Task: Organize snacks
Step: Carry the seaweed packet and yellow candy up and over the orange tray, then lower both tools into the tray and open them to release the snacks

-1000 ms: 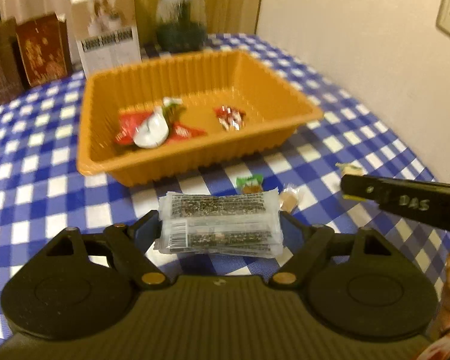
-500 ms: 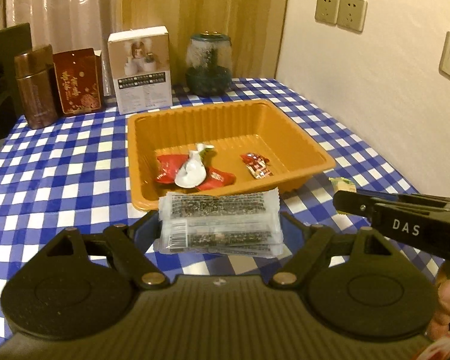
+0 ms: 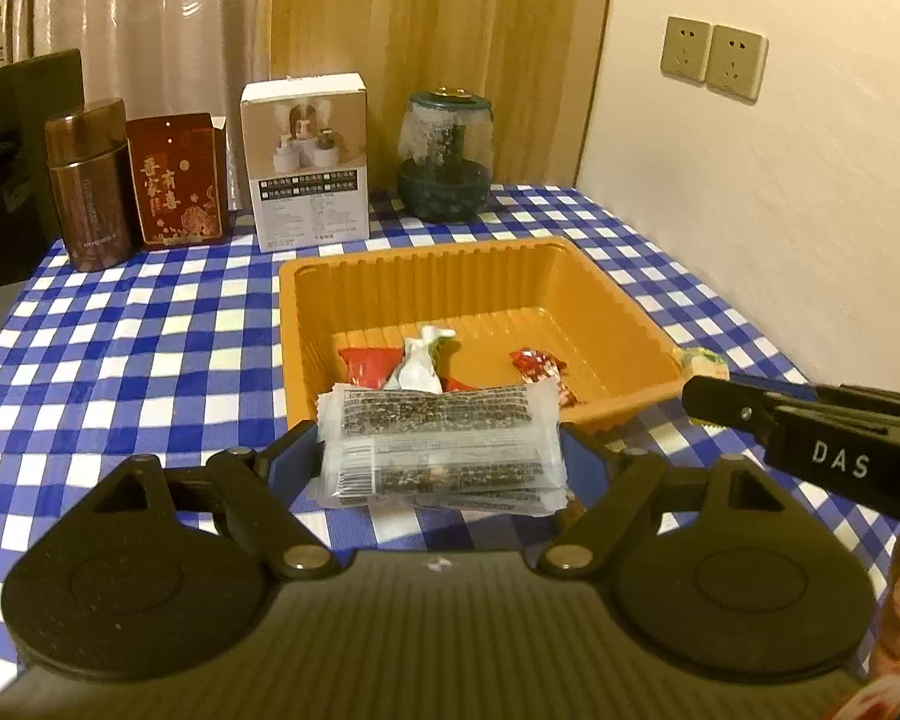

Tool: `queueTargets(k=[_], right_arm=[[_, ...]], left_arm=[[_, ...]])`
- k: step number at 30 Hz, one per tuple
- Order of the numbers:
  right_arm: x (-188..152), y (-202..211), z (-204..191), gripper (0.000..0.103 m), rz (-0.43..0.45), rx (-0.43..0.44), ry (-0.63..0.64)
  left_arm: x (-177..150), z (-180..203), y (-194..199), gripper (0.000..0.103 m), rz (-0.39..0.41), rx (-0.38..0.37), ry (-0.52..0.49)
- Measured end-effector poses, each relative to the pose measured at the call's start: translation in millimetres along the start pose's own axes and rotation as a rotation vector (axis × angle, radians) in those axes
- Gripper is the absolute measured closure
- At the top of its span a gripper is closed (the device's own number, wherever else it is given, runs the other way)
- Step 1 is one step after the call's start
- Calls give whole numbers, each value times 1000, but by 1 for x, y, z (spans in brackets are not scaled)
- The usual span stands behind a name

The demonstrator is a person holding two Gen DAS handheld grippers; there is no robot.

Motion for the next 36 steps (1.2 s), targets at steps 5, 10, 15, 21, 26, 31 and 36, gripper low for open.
queueTargets(k=[5,10,15,21,26,31,36], right_arm=[[13,-11,-3,77,21,15,22],[22,-29,2,77,9,15,4],[31,-45,1,77,2,29,5],[41,-63,4,77,-8,30,-19],[47,-77,9,77,-14,21,-22],[48,-87,13,77,-29,17,-27],[47,-96,18,77,-45,4,-31]], left_arm=[[10,-4,-7,20,15,-14,-2],[16,-10,-22,20,8,-16,5],[23,-23,-41,20,4,-1,39],[26,-31,-67,20,4,-6,55],[25,-33,-81,20,-11,1,42],[29,-29,-87,20,-3,-5,29],[30,-23,-94,20,-11,-2,-6]])
Point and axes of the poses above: each gripper's, at about its wrist camera, not at the fingertips, and y roughly against the way its jaws point, z to its right, x to its top, the point moved 7 cm from there along -y, roughly the way its jaws point, and after that the axes turned 15 degrees about -y, right-handed, at the moved point
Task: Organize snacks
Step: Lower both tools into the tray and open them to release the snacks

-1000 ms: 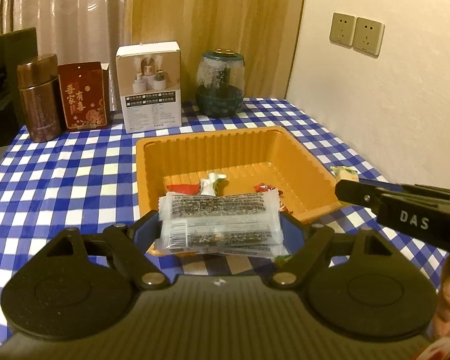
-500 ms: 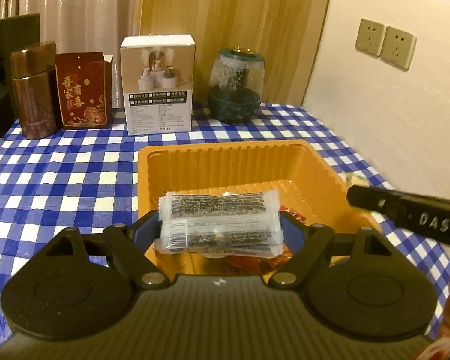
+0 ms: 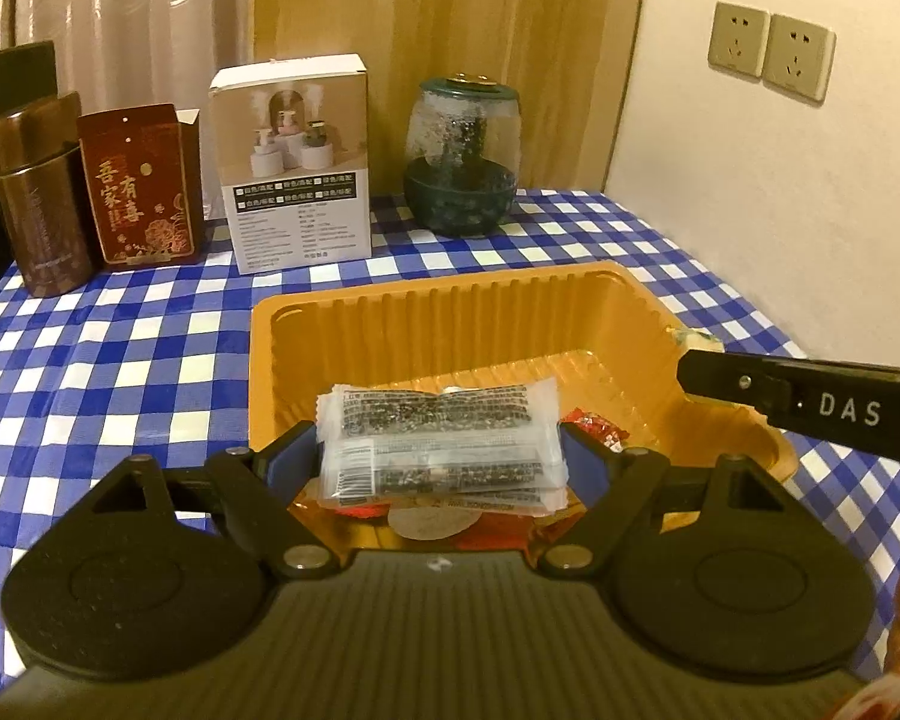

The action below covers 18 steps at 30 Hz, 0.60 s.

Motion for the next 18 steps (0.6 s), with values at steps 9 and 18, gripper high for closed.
queueTargets(k=[9,18], right_arm=[[-4,-8,3,77,-22,-17,8],[-4,-7,3,77,-18,-19,1]], left_arm=[[-2,0,-5,19,-11,1,-5],[1,-3,0,9,16,16,3]])
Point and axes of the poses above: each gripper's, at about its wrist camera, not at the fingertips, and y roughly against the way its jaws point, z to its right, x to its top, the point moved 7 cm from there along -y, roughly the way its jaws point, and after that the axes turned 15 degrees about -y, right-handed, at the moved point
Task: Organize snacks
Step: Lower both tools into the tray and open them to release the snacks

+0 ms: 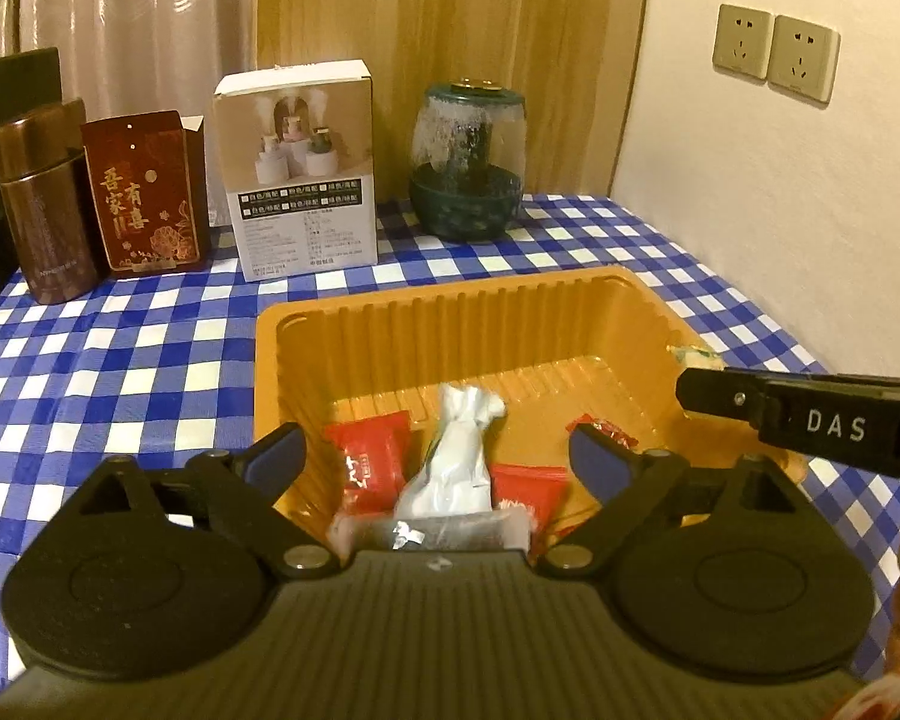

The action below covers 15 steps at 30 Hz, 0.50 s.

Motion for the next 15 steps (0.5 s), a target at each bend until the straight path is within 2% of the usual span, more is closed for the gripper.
queueTargets(k=[15], right_arm=[[3,3,-3,77,9,19,-13]], left_arm=[[-2,-7,4,9,0,20,4]])
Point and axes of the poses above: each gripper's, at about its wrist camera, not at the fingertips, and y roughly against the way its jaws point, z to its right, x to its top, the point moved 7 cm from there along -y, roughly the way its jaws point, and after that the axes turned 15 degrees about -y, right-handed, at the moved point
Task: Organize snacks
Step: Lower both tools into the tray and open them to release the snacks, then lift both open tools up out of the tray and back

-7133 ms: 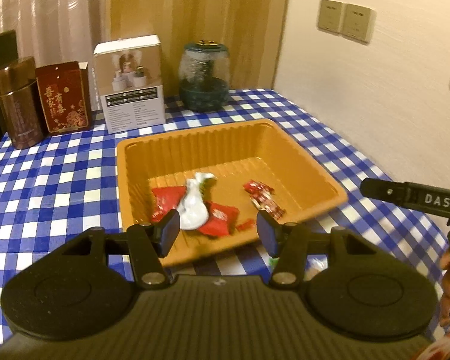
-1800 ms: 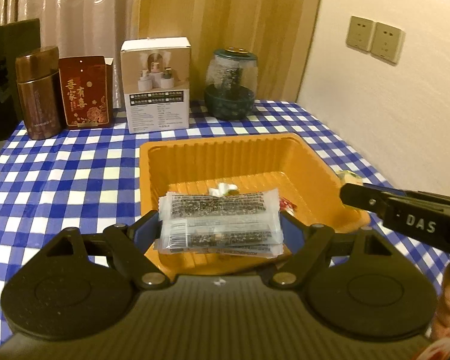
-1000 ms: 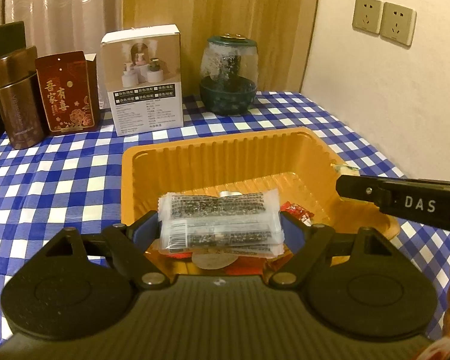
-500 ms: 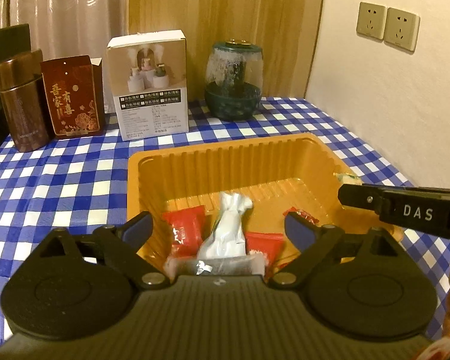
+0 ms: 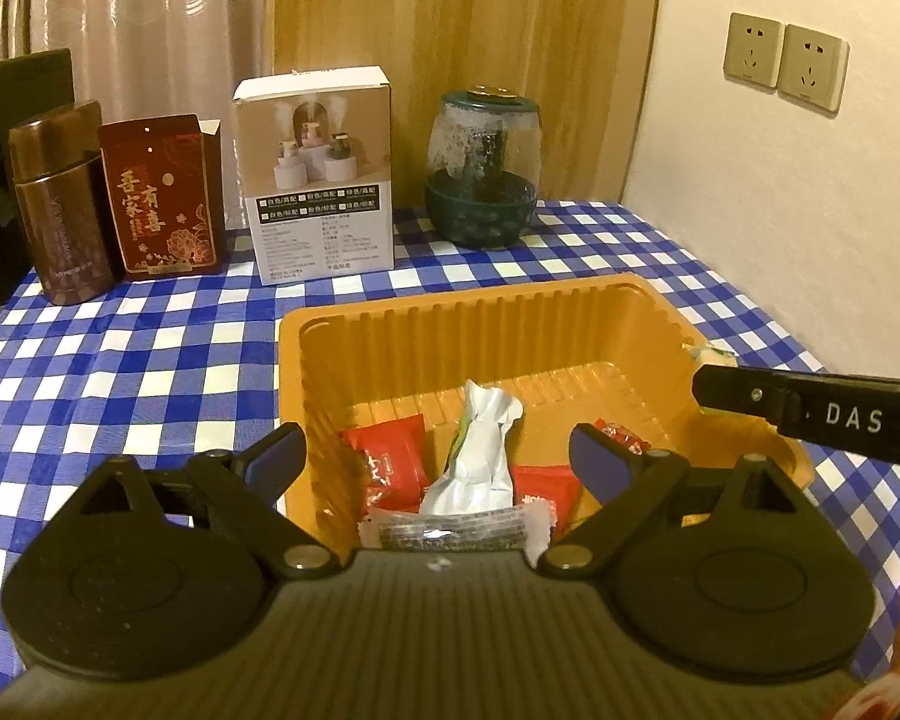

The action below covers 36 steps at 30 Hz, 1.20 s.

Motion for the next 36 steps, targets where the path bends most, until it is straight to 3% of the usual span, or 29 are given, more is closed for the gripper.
queueTargets(k=[9,10,11,12,36], right_arm=[[2,0,-3,76,-3,50,-43],[2,-1,-2,62,0,53,-52],[3,0,-1,35,4,55,-65],[4,1,0,29,14,59,-81],[14,27,14,29,87,24,-96]], left_arm=[[-2,1,-1,9,-3,1,-1],[-2,0,-1,9,-4,1,-1],[-2,0,-1,9,-3,1,-1],[-2,0,-1,9,-3,2,-1],[-4,5,10,9,11,-9,-16]])
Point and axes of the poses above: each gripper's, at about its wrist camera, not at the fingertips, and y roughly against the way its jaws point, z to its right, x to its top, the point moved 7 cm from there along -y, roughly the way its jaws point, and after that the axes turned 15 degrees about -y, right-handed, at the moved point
